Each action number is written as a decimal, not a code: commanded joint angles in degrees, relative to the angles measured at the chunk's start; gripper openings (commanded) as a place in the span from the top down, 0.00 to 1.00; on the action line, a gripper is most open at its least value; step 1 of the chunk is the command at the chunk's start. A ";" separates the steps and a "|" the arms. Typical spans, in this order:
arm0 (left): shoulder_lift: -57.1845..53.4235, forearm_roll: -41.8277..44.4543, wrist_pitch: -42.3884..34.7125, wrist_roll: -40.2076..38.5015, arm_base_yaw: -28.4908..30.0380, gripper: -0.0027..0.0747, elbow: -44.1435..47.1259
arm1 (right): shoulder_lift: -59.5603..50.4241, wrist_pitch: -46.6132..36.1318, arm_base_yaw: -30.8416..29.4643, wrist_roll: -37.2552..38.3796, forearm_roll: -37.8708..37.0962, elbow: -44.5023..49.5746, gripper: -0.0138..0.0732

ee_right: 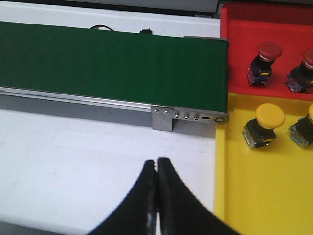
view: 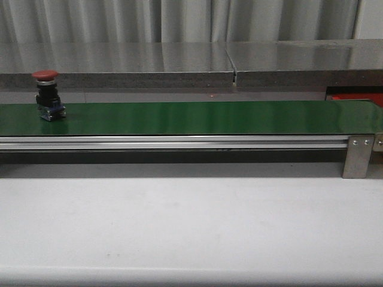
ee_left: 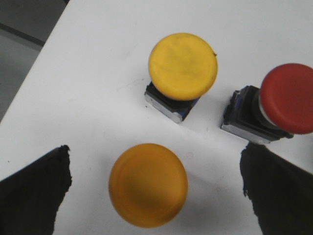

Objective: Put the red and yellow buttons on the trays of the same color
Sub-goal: 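Move the left gripper down to a yellow push-button and grasp it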

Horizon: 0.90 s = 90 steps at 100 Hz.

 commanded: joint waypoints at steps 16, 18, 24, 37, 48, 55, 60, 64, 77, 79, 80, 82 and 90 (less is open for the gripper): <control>-2.58 -0.13 -5.42 0.01 -0.06 0.11 -1.60 | -0.10 -3.33 0.09 -0.61 0.74 -1.52 0.92; -2.44 -0.13 -5.42 0.01 -0.06 0.11 -1.60 | -0.10 -3.33 0.09 -0.61 0.74 -1.52 0.92; -2.08 -0.13 -5.42 0.01 -0.06 0.11 -1.60 | -0.10 -3.33 0.09 -0.61 0.74 -1.52 0.92; -1.04 -0.13 -5.42 0.01 -0.06 0.11 -1.60 | -0.10 -3.33 0.09 -0.61 0.74 -1.52 0.92; -0.52 -0.13 -5.31 0.01 -0.06 0.11 -1.60 | -0.10 -3.33 0.09 -0.61 0.74 -1.52 0.92; -0.41 -0.13 -5.31 0.01 -0.06 0.12 -1.60 | -0.10 -3.33 0.09 -0.61 0.74 -1.52 0.92; -0.41 -0.13 -5.31 0.01 -0.06 0.14 -1.60 | -0.10 -3.33 0.09 -0.61 0.74 -1.52 0.92; -0.41 -0.13 -5.31 0.01 -0.06 0.18 -1.60 | -0.10 -3.33 0.09 -0.61 0.74 -1.52 0.92; -0.41 -0.13 -5.41 0.01 -0.06 0.44 -1.60 | -0.10 -3.33 0.09 -0.61 0.74 -1.52 0.92; -0.41 -0.13 -5.31 0.01 -0.06 0.50 -1.60 | -0.10 -3.33 0.09 -0.61 0.74 -1.52 0.92; -0.41 -0.13 -5.31 0.01 -0.06 0.51 -1.60 | -0.10 -3.33 0.09 -0.61 0.74 -1.52 0.92; -0.52 -0.13 -5.31 0.01 -0.06 0.57 -1.60 | -0.10 -3.33 0.09 -0.61 0.74 -1.52 0.92; -0.92 -0.13 -5.31 0.01 -0.06 0.77 -1.60 | -0.10 -3.33 0.09 -0.61 0.74 -1.52 0.92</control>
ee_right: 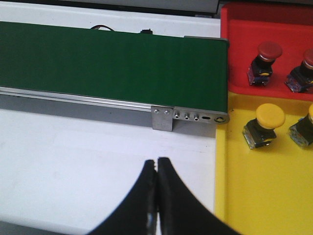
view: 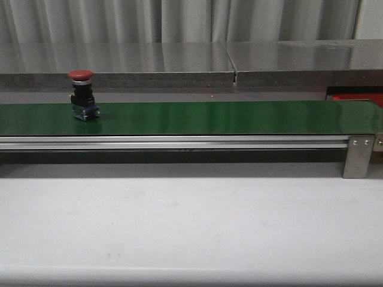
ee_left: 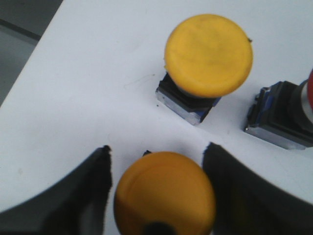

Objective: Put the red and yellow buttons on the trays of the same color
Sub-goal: 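Move the left gripper down to a yellow push-button and grasp it, then set the yellow button on the belt's start and open the left gripper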

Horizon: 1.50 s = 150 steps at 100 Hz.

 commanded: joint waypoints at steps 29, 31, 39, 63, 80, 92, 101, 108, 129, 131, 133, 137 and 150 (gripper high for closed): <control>-10.38 -1.24 -1.01 0.01 -0.06 0.99 -1.60 | -0.10 -3.33 0.09 -0.61 0.74 -1.52 0.92; -11.12 -1.40 -0.67 0.01 -0.06 0.99 -1.60 | -0.10 -3.33 0.09 -0.61 0.74 -1.52 0.92; -13.87 -3.48 1.52 0.01 -0.06 0.99 -1.60 | -0.10 -3.33 0.09 -0.61 0.74 -1.52 0.92; -22.40 -12.16 3.05 0.01 -1.43 0.99 1.51 | -0.10 -3.33 0.09 -0.61 0.74 -1.52 0.92; -27.67 -11.97 0.00 0.14 -5.17 0.99 8.72 | -0.10 -3.33 0.09 -0.61 0.74 -1.52 0.92; -28.96 -11.97 -2.40 1.84 -8.68 0.99 13.33 | -0.10 -3.33 0.09 -0.61 0.74 -1.52 0.92; -28.96 -11.97 -3.18 2.93 -11.29 0.99 15.60 | -0.10 -3.33 0.09 -0.61 0.74 -1.52 0.92; -28.84 -11.97 -4.10 2.93 -12.85 0.99 17.33 | -0.10 -3.33 0.09 -0.61 0.74 -1.52 0.92; -27.37 -11.97 -8.58 2.93 -15.37 0.99 21.71 | -0.10 -3.33 0.09 -0.61 0.74 -1.52 0.92; -27.23 -11.97 -9.06 2.93 -15.53 0.99 22.14 | -0.10 -3.33 0.09 -0.61 0.74 -1.52 0.92; -27.14 -11.97 -9.34 2.93 -15.77 0.99 22.49 | -0.10 -3.33 0.09 -0.61 0.74 -1.52 0.92; -26.86 -11.97 -9.94 2.93 -15.88 0.99 22.96 | -0.10 -3.33 0.09 -0.61 0.74 -1.52 0.92; -26.36 -11.97 -10.18 2.93 -16.15 0.99 23.99 | -0.10 -3.33 0.09 -0.61 0.74 -1.52 0.92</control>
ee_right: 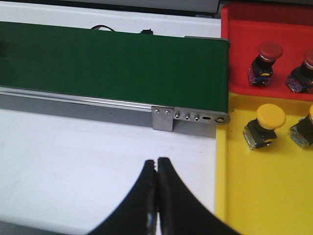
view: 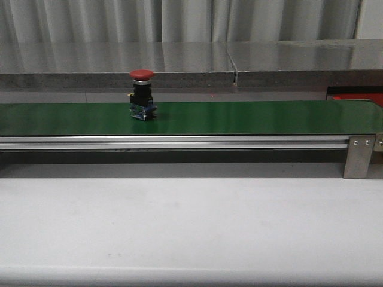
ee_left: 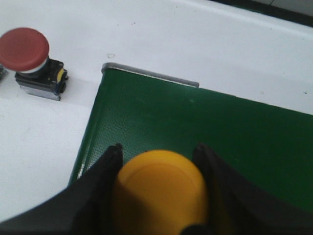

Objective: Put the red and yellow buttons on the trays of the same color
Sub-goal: 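Set the yellow button on the belt's start and open the left gripper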

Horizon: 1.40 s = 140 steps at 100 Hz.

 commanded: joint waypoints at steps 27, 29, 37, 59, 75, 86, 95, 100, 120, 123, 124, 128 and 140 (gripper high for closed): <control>-2.71 -1.30 -3.87 0.31 -0.50 0.63 -1.02 | -0.10 -3.33 0.09 -0.61 0.74 -1.52 0.92; -2.71 -1.30 -3.87 0.42 -0.50 0.56 -1.02 | -0.10 -3.33 0.09 -0.61 0.74 -1.52 0.92; -2.71 -1.30 -4.09 0.42 -0.50 0.28 -1.02 | -0.10 -3.33 0.09 -0.61 0.74 -1.52 0.92; -4.26 -1.81 -4.17 0.42 -0.50 0.08 -1.02 | -0.10 -3.33 0.09 -0.61 0.74 -1.52 0.92; -8.57 -2.41 -3.31 0.42 -1.35 0.13 -1.02 | -0.10 -3.33 0.09 -0.61 0.74 -1.52 0.92; -12.94 -2.41 -2.23 0.53 -3.27 0.13 -1.02 | -0.10 -3.33 0.09 -0.61 0.74 -1.52 0.92; -16.67 -2.41 -1.44 0.53 -5.71 0.13 -1.02 | -0.10 -3.33 0.09 -0.61 0.74 -1.52 0.92; -18.63 -2.41 -0.62 0.53 -7.19 0.13 -1.02 | -0.10 -3.33 0.09 -0.61 0.74 -1.52 0.92; -27.49 -2.41 -0.30 0.53 -13.38 0.13 4.15 | -0.10 -3.33 0.09 -0.61 0.74 -1.52 0.92; -29.50 -2.41 -0.63 0.53 -14.05 0.13 5.29 | -0.10 -3.33 0.09 -0.61 0.74 -1.52 0.92; -29.93 -2.32 -0.83 0.53 -14.21 0.13 6.13 | -0.10 -3.33 0.09 -0.61 0.74 -1.52 0.92; -32.54 -2.32 -1.68 0.53 -15.13 0.14 8.89 | -0.10 -3.33 0.09 -0.61 0.74 -1.52 0.92; -40.94 -2.32 -5.31 0.53 -17.24 0.14 17.65 | -0.10 -3.33 0.09 -0.61 0.74 -1.52 0.92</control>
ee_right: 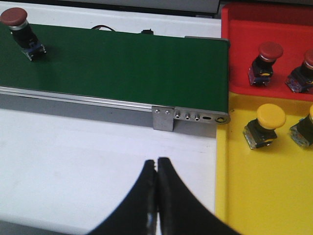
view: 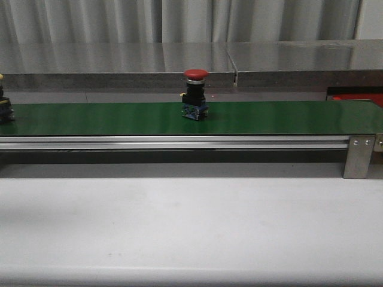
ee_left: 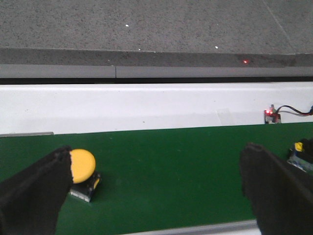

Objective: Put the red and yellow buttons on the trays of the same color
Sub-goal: 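Set the yellow button on the belt's start and open the left gripper, then reach the right gripper to the red button at the belt's end and grasp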

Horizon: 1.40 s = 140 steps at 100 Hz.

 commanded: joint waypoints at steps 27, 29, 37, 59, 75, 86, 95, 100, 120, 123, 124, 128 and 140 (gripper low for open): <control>-27.42 -3.56 -7.16 0.02 -2.54 0.18 21.53 | -0.10 -3.33 0.09 -0.61 0.74 -1.52 0.92; -29.02 -3.83 -7.16 -0.08 -2.54 0.19 22.66 | -0.10 -3.33 0.09 -0.61 0.74 -1.52 0.92; -35.13 -4.70 -7.16 -0.08 -2.54 0.28 26.44 | -0.10 -3.33 0.09 -0.61 0.74 -1.52 0.92; -47.03 -5.20 -7.04 -0.08 -2.54 0.66 34.04 | -0.10 -3.39 0.09 -0.61 1.36 -1.52 0.92; -50.01 -5.33 -7.16 -0.08 -2.54 0.99 35.91 | 0.05 -2.43 0.09 -0.61 2.96 -1.52 0.91; -50.01 -5.33 -7.16 -0.08 -2.54 0.99 36.01 | 0.05 -1.14 0.09 -0.61 3.76 -1.52 0.83; -50.01 -5.33 -7.16 -0.08 -2.54 0.99 36.01 | 0.05 -0.99 0.09 -0.61 4.17 -1.52 0.60; -50.01 -5.33 -7.16 -0.08 -2.54 0.99 36.01 | 0.05 -1.12 0.09 -0.61 4.85 -1.52 0.43; -50.01 -5.33 -7.16 -0.08 -2.54 0.99 36.01 | 2.58 -2.47 0.09 -1.74 6.04 -2.73 0.10; -50.01 -5.33 -7.16 -0.08 -2.54 0.99 36.01 | 3.70 -2.47 0.09 -2.33 6.11 -3.29 0.11; -50.01 -5.33 -7.16 -0.08 -2.54 0.99 36.01 | 4.30 -2.41 0.09 -2.57 6.17 -3.60 0.11; -50.01 -5.33 -7.16 -0.08 -2.54 0.99 36.01 | 6.19 -2.41 0.09 -2.99 6.37 -4.50 0.11; -50.01 -5.33 -7.16 -0.08 -2.54 0.99 36.01 | 13.44 -2.21 0.73 -3.93 7.56 -8.90 0.11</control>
